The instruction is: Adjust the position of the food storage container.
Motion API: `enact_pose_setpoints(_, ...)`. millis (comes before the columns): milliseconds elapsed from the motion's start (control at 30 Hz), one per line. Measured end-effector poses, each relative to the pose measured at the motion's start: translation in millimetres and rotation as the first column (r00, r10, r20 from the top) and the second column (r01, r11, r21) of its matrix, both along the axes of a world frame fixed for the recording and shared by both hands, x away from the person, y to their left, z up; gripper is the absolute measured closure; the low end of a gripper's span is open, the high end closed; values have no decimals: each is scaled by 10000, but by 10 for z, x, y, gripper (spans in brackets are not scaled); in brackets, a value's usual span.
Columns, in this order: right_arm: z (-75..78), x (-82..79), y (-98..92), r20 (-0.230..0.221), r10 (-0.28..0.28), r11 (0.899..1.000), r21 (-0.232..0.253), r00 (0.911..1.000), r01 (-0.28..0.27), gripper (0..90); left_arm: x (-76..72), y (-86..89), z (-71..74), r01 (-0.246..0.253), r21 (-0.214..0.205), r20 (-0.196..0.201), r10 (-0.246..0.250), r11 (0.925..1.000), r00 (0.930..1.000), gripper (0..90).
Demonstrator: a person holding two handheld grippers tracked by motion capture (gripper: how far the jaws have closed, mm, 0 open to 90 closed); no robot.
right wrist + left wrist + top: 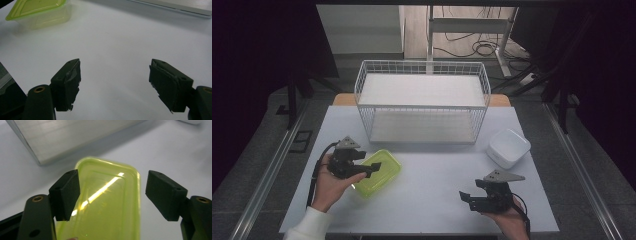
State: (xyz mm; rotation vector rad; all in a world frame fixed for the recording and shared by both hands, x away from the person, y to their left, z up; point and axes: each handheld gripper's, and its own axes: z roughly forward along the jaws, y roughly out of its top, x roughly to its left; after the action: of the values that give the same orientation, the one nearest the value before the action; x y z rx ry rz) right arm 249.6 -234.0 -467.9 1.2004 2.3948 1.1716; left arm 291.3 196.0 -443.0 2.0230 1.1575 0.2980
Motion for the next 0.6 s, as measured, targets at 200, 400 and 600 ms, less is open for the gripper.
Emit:
enact_pose_setpoints(200,-40,22,21,-235,103,9999,81,9997,-101,258,165,-5,14,31,502,-31,-29,9987,10000,319)
enact_pose_setpoints(400,-35,10,72,-221,293,9995,73,9993,-291,258,355,16,-58,-48,767,-217,64,9970,9997,361)
enact_pose_setpoints(600,-33,21,96,-238,349,9993,137,9991,-345,256,616,16,-94,-97,1186,-779,191,9929,9968,379)
